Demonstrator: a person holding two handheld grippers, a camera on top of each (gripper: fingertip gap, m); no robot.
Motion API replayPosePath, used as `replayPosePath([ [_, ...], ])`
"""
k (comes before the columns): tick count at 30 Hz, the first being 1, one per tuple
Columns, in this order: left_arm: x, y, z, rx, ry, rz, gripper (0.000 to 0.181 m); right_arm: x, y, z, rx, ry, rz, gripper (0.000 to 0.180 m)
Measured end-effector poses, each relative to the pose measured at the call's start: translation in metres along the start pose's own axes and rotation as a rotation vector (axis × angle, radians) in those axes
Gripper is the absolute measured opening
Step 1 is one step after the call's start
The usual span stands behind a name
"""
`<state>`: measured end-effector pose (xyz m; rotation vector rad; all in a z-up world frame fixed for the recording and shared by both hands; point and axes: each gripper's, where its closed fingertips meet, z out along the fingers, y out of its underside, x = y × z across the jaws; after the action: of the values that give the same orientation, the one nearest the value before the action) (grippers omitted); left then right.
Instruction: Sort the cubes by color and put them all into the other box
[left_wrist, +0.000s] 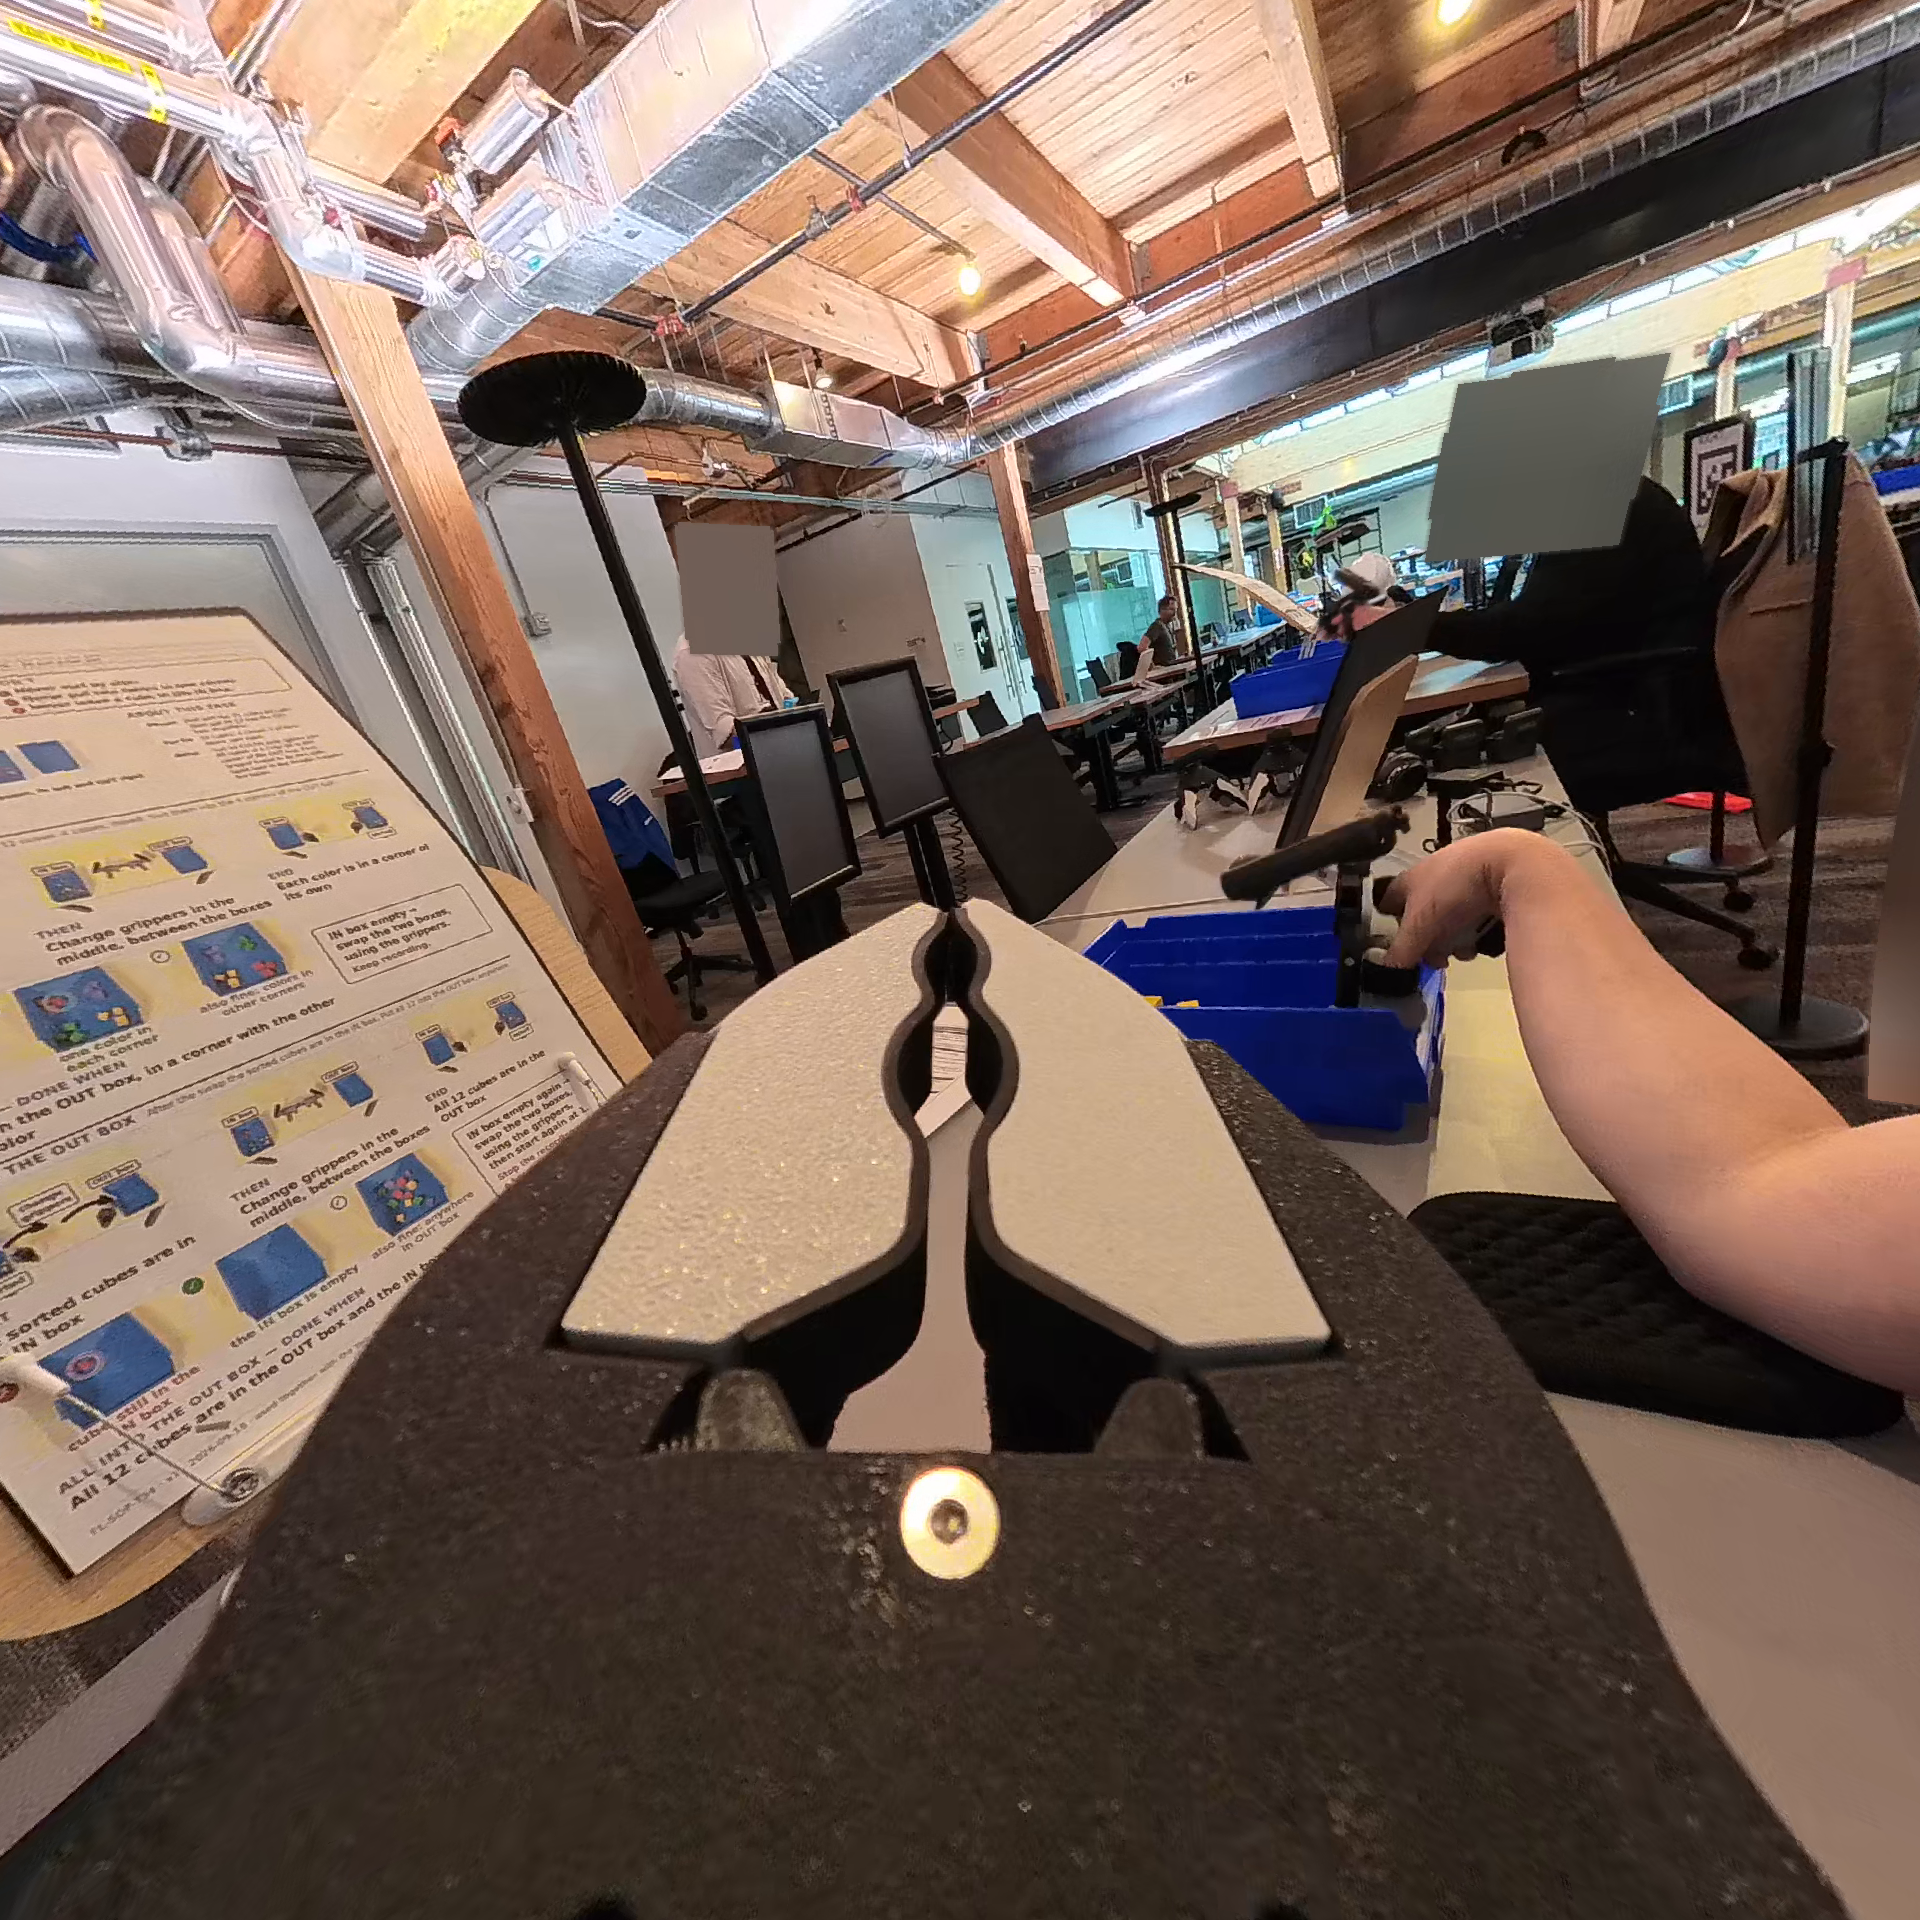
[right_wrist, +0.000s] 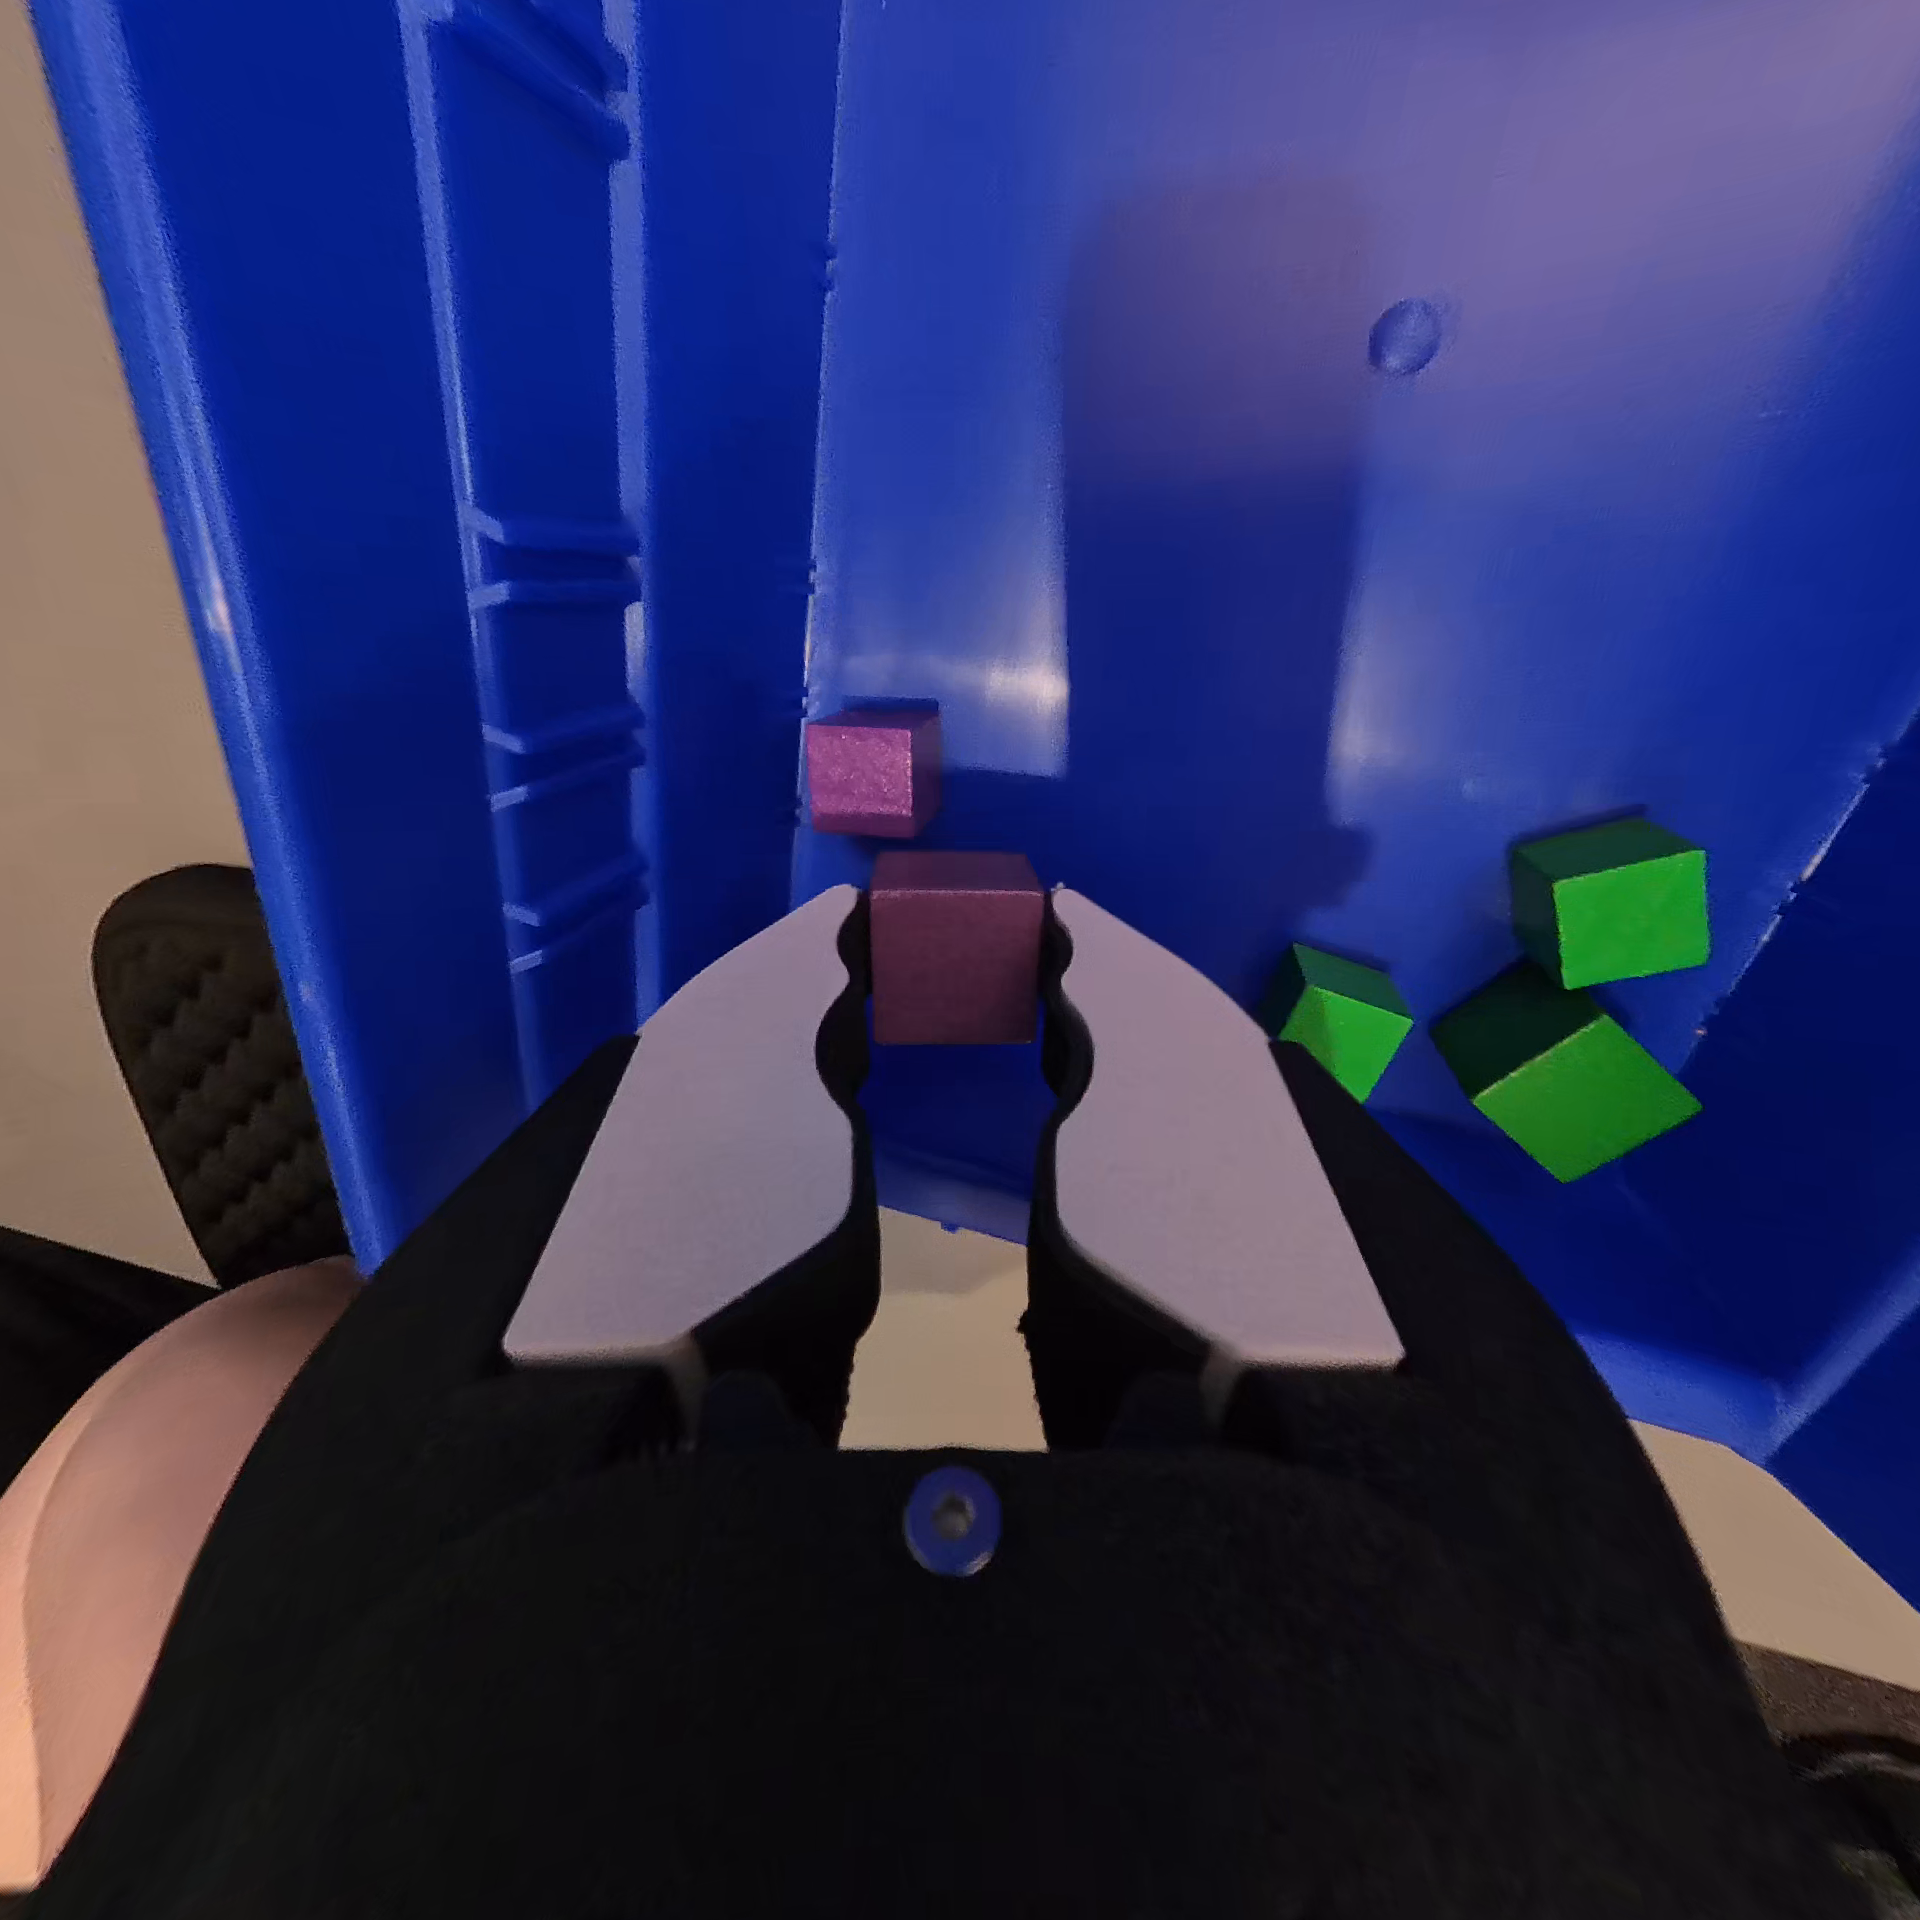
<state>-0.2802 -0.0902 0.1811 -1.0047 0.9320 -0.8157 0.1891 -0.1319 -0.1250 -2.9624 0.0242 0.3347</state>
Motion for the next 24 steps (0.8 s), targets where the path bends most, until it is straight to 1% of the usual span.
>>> replayPosePath([
  [6, 0.004, 0.007, 0.005, -0.019, 0.012, 0.006, 0.000, -0.014, 0.004, 0.009, -0.099, -0.048, -0.046, 0.029],
  [8, 0.004, 0.009, 0.005, -0.023, 0.012, 0.012, 0.000, -0.014, 0.005, 0.013, -0.130, -0.040, -0.047, 0.029],
  [11, 0.005, 0.008, 0.005, -0.023, 0.015, 0.023, 0.000, -0.015, 0.001, 0.017, -0.136, -0.054, -0.039, 0.029],
  [14, 0.006, 0.008, 0.004, -0.023, 0.014, 0.028, 0.000, -0.011, 0.001, 0.019, -0.156, -0.029, -0.023, 0.029],
  [21, 0.002, 0.012, 0.004, -0.034, 0.000, 0.042, 0.000, -0.018, -0.004, 0.019, -0.118, -0.094, 0.030, 0.030],
  [24, -0.001, 0.011, 0.003, -0.030, -0.005, 0.035, 0.000, -0.020, -0.004, 0.006, -0.064, -0.121, 0.079, 0.038],
])
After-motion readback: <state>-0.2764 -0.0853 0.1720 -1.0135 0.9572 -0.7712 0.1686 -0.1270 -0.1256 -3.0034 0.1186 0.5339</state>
